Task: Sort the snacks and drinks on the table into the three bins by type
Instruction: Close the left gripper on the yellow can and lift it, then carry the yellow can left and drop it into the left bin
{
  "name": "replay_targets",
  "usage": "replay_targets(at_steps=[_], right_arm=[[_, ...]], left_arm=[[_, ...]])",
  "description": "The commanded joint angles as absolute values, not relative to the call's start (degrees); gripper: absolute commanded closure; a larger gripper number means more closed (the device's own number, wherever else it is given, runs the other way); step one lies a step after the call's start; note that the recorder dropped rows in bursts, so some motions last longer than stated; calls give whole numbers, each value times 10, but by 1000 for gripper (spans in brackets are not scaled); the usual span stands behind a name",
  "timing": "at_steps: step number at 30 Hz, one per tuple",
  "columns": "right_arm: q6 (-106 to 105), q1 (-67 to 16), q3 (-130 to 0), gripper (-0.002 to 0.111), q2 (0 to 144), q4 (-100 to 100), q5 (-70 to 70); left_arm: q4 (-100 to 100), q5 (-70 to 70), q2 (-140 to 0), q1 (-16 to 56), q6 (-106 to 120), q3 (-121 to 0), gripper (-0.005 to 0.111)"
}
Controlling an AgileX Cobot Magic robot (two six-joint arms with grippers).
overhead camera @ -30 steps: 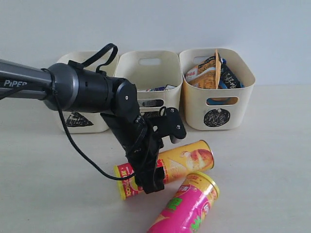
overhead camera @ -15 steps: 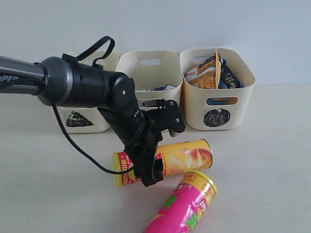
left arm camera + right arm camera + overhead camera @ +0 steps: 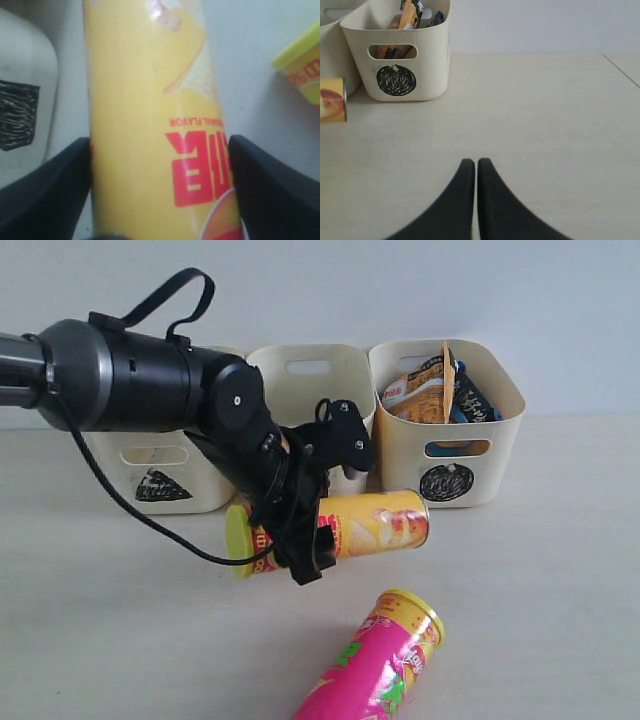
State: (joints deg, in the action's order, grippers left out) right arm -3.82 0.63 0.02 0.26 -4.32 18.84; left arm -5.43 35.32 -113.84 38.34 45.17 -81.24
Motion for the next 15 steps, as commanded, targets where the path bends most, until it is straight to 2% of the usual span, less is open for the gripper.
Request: replay_targets(at_steps=[1,10,15], right_arm=[[-38,11,0,108,0,-39,184],[-38,11,0,108,0,-39,185],[-38,11,0,108,0,-39,185]], left_arm=[[-49,345,-1103,383,446,-814,102],[-53,358,-1015,381,438,-813,102],[-53,339,-959,347,385,-813,102]])
